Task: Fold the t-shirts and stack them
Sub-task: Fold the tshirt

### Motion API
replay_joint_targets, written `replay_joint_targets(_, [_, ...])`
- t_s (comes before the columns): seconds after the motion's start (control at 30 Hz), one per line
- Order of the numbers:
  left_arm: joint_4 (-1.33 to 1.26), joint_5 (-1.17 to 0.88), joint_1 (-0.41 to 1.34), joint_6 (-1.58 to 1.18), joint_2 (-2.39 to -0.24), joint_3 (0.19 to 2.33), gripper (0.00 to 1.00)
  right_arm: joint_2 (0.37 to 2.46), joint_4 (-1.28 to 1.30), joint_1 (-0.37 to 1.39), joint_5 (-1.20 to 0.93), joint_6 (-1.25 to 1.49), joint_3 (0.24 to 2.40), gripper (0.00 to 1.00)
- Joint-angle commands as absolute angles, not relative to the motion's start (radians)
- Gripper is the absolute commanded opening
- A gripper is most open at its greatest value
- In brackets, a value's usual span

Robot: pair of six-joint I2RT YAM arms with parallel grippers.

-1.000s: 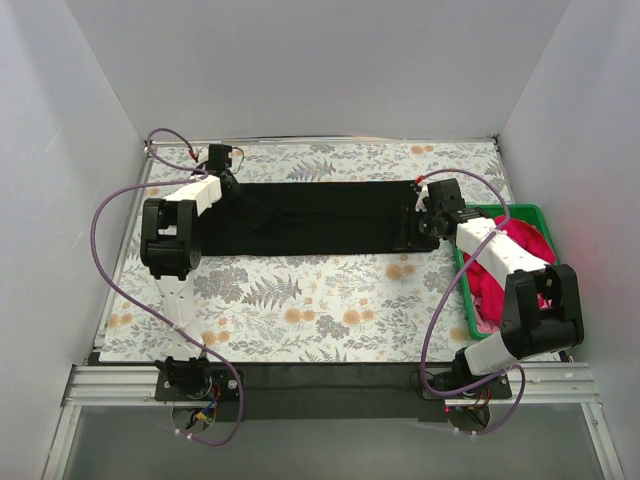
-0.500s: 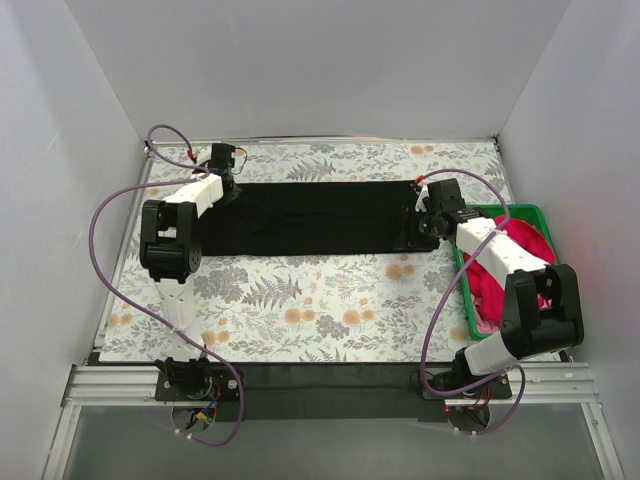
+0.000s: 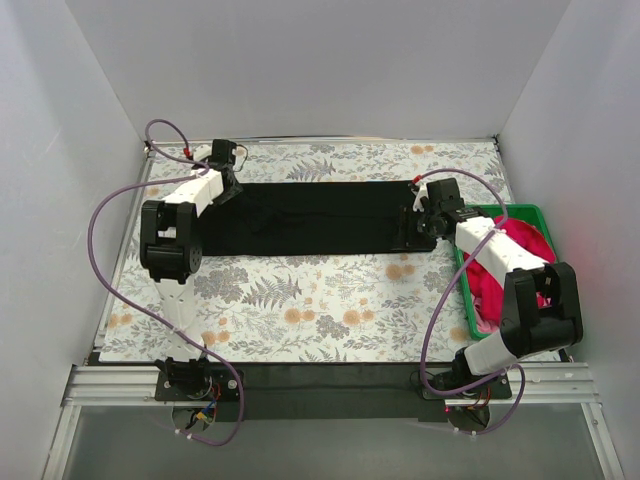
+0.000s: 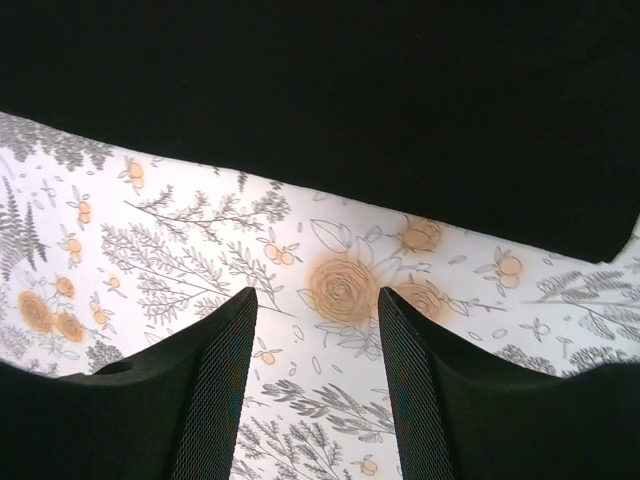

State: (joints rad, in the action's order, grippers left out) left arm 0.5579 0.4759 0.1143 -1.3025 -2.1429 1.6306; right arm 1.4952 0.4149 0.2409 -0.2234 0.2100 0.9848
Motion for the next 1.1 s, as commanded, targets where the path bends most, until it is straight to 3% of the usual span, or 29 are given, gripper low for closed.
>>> replay_joint_targets(0.0, [0.595,0.488,0.110,-1.345,-2.010,1.689,0.57,1.519,0.359,0.264,-0.308,0.215,1.045,0.50])
replay_joint_targets(0.1, [0.609,0.422,0.132,-1.371,-1.950,1.646,0.62,1.537,0.339,0.288,-0.334,0.236,1.081,0.50])
replay_joint_targets(0.2, [0.591,0.364,0.182,-1.359,-1.869,1.547,0.61,1.546,0.301,0.298,-0.359,0.262,1.081,0.50])
replay_joint_targets(0.5, [0.407,0.334,0.359,-1.016,-1.720,1.226,0.56,1.520,0.275,0.301,-0.376,0.253,1.020,0.50])
replay_joint_targets(0.73, [0.266,0.429,0.440,-0.805,-1.779,1.170,0.56,1.496,0.272,0.301,-0.374,0.244,0.991,0.50])
replay_joint_targets(1.07, [0.235,0.460,0.443,-0.739,-1.845,1.197,0.44,1.468,0.272,0.301,-0.364,0.245,0.968,0.50])
